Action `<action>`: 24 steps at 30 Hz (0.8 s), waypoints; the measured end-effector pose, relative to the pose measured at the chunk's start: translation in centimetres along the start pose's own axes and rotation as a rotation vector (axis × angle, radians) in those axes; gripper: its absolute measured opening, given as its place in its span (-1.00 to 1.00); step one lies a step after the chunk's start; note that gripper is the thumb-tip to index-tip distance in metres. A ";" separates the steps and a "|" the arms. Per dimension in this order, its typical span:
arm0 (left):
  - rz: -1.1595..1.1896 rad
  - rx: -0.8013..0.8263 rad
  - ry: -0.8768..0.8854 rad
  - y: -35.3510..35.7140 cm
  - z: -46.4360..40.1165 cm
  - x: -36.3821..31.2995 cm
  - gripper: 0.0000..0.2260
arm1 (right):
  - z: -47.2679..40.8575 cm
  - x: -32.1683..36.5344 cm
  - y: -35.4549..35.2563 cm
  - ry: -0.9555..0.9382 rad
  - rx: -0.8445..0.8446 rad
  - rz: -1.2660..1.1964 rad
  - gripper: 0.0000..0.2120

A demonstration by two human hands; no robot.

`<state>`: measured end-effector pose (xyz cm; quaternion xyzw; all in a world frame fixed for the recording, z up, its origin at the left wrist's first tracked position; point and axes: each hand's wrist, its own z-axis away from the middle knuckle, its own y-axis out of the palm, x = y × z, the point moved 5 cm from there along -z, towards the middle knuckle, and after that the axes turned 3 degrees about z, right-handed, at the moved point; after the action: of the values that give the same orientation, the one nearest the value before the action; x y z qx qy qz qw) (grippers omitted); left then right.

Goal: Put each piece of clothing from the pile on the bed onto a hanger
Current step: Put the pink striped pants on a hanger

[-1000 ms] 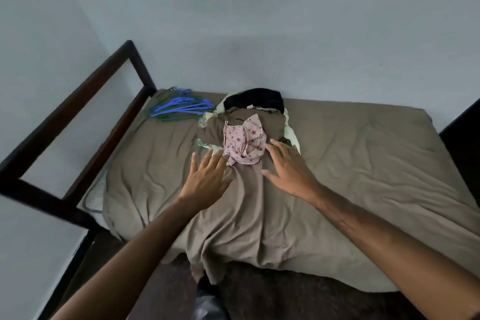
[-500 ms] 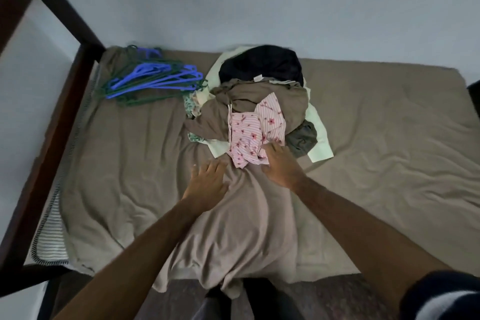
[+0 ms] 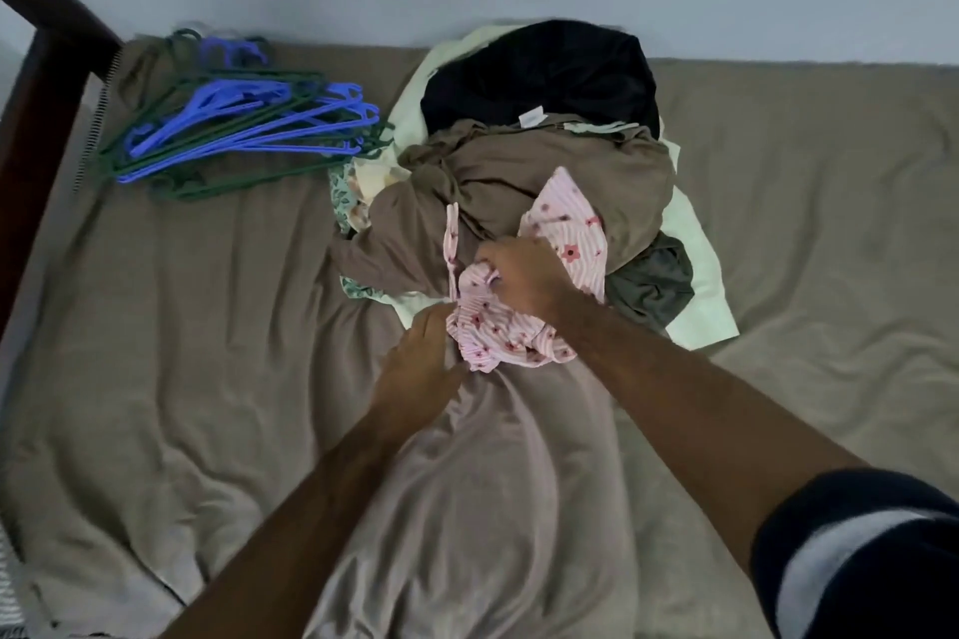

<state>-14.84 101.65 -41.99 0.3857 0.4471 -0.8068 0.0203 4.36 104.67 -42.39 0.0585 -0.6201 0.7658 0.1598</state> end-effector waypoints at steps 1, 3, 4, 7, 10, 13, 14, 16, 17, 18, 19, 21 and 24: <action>0.046 -0.031 0.008 -0.2 -0.3 -0.6 -0.29 | 1.0 -0.5 -0.6 -0.023 -0.016 -0.186 -0.68; 0.087 -0.065 0.063 -1.1 -1.3 -2.2 -0.18 | 3.4 -2.1 -3.4 -0.014 -0.049 -0.560 -0.68; 0.080 -0.065 0.095 -1.6 -2.1 -3.3 -0.15 | 4.7 -3.1 -5.4 0.010 -0.059 -0.695 -0.68; 0.105 0.071 0.168 -2.9 -4.7 -9.1 -0.26 | 9.3 -7.2 -12.7 0.024 -0.082 -0.989 -0.64; 0.054 0.273 0.294 -3.2 -6.0 -18.5 -0.67 | 13.9 -13.0 -19.5 0.049 -0.223 -1.127 -0.62; 0.075 0.345 0.409 -2.3 -7.3 -28.4 -0.90 | 17.8 -19.4 -24.5 0.175 -0.501 -1.079 -0.60; 0.100 0.333 0.444 -2.0 -7.9 -31.6 -0.88 | 19.2 -21.5 -25.4 0.238 -0.631 -1.038 -0.57; 0.157 0.260 0.485 -1.0 -8.9 -37.6 -0.85 | 22.9 -24.5 -26.6 0.429 -0.919 -0.829 -0.47; 0.217 0.210 0.484 -0.6 -9.1 -40.3 -0.87 | 24.6 -25.2 -26.4 0.506 -1.014 -0.736 -0.50; 0.296 0.174 0.474 -0.1 -9.3 -42.8 -0.88 | 26.2 -25.3 -25.9 0.532 -1.038 -0.733 -0.56; 0.382 0.165 0.456 0.7 -9.2 -45.1 -0.89 | 27.2 -24.7 -25.2 0.513 -0.995 -0.858 -0.61; 0.562 0.236 0.445 2.7 -8.9 -49.0 -0.93 | 28.4 -22.9 -24.1 0.411 -0.837 -1.143 -0.56; 0.679 0.463 0.392 5.7 -8.1 -52.7 -0.87 | 31.2 -24.0 -24.4 0.465 -0.869 -1.196 -0.57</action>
<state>29.26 87.76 -14.72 0.6503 0.0987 -0.7448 0.1119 31.34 74.75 -19.56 0.1530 -0.6783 0.2301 0.6809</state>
